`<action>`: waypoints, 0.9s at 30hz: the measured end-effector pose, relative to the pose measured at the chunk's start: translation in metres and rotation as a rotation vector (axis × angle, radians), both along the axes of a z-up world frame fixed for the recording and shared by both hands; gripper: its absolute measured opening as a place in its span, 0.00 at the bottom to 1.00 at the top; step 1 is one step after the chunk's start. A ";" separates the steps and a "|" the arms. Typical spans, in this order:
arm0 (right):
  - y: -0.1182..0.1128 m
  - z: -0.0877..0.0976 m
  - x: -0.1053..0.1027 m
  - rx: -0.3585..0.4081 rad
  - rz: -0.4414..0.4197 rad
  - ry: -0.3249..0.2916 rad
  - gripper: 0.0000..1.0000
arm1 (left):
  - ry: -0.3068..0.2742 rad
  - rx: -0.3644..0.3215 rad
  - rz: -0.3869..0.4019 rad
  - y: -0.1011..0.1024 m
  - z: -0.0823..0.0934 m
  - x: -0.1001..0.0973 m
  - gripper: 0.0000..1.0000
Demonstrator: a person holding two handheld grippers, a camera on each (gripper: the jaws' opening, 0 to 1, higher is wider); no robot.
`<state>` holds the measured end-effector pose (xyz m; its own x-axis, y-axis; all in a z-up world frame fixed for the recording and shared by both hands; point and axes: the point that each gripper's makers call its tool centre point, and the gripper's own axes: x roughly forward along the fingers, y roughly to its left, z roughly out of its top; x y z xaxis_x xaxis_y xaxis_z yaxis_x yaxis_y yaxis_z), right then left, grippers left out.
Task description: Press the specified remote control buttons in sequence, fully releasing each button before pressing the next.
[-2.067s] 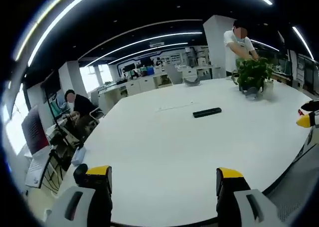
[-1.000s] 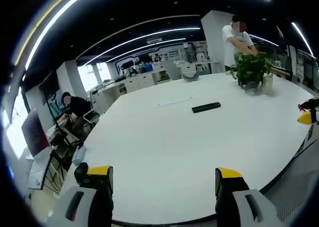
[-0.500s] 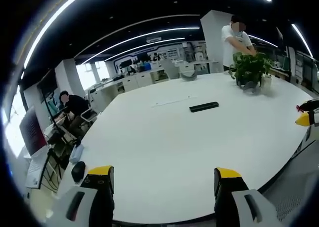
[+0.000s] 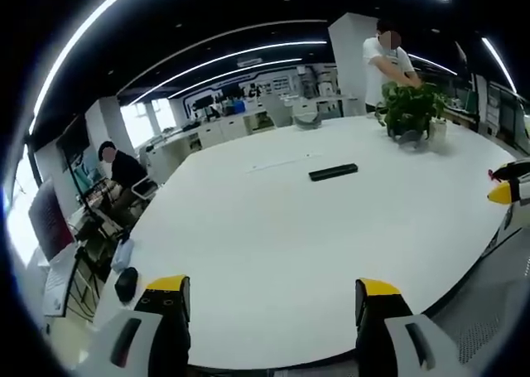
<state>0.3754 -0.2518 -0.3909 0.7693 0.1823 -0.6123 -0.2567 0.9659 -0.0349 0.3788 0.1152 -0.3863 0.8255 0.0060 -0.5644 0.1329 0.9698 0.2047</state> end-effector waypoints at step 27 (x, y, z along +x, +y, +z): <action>0.002 0.008 0.005 0.022 -0.019 -0.042 0.93 | 0.014 0.072 -0.256 -0.023 0.042 0.053 0.81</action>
